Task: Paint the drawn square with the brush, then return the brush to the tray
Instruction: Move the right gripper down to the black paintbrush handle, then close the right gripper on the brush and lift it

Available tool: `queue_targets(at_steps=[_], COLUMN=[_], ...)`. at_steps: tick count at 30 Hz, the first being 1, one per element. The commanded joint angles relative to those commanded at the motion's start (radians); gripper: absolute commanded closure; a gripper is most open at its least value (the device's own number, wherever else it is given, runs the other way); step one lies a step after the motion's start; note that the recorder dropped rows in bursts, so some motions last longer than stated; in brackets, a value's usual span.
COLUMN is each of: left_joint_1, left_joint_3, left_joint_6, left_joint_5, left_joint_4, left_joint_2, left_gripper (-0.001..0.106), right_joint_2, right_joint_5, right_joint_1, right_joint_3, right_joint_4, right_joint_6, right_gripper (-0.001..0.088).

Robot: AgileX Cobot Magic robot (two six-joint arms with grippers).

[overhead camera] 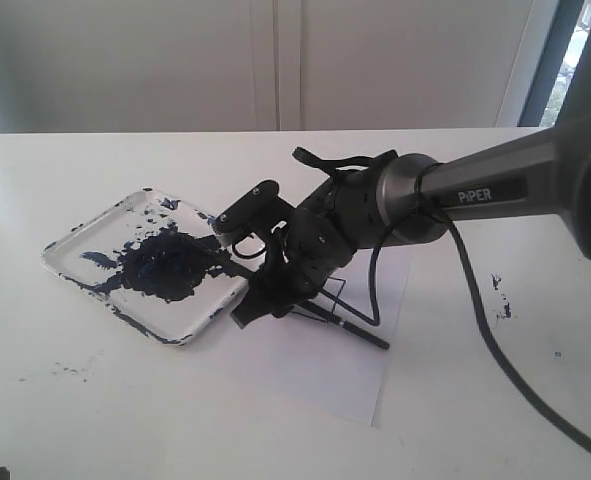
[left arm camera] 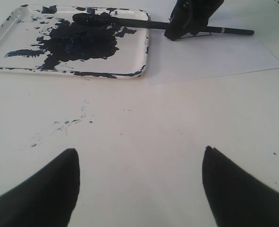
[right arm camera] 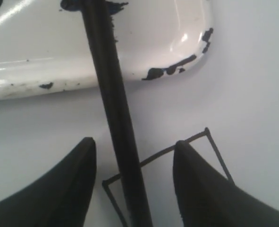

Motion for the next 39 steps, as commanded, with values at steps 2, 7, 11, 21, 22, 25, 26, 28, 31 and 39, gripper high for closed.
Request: queue_targets(at_steps=[2,7,11,21,22,25,26,28,31,39], left_joint_1=[0.0,0.0,0.0,0.0,0.0,0.0,0.0,0.0,0.0,0.0], left_joint_3=[0.0,0.0,0.0,0.0,0.0,0.0,0.0,0.0,0.0,0.0], left_joint_6=[0.0,0.0,0.0,0.0,0.0,0.0,0.0,0.0,0.0,0.0], left_joint_5=[0.0,0.0,0.0,0.0,0.0,0.0,0.0,0.0,0.0,0.0], left_joint_4=[0.0,0.0,0.0,0.0,0.0,0.0,0.0,0.0,0.0,0.0], left_joint_2=[0.0,0.0,0.0,0.0,0.0,0.0,0.0,0.0,0.0,0.0], left_gripper=[0.03,0.03,0.03,0.03,0.03,0.03,0.03,0.03,0.03,0.03], right_joint_2=[0.0,0.0,0.0,-0.075,-0.087,-0.135,-0.168,-0.215,-0.272,-0.244], right_joint_5=[-0.006,0.014,0.016,0.02,0.025,0.054,0.09,0.154,0.242,0.685], right_joint_1=[-0.007,-0.021,-0.021,-0.017,-0.017,-0.013,-0.005,0.02,0.052,0.129], right_joint_3=[0.0,0.0,0.0,0.0,0.0,0.0,0.0,0.0,-0.021,-0.271], right_joint_4=[0.0,0.007,0.007,0.007,0.007,0.007,0.007,0.005,0.004,-0.041], right_joint_6=[0.004,0.004,0.004,-0.004,-0.006,-0.03,-0.073,-0.131,-0.145,-0.203], right_gripper=[0.0391,0.0537,0.0728,0.0868,0.0868,0.0868,0.0868,0.0868,0.0868,0.0868])
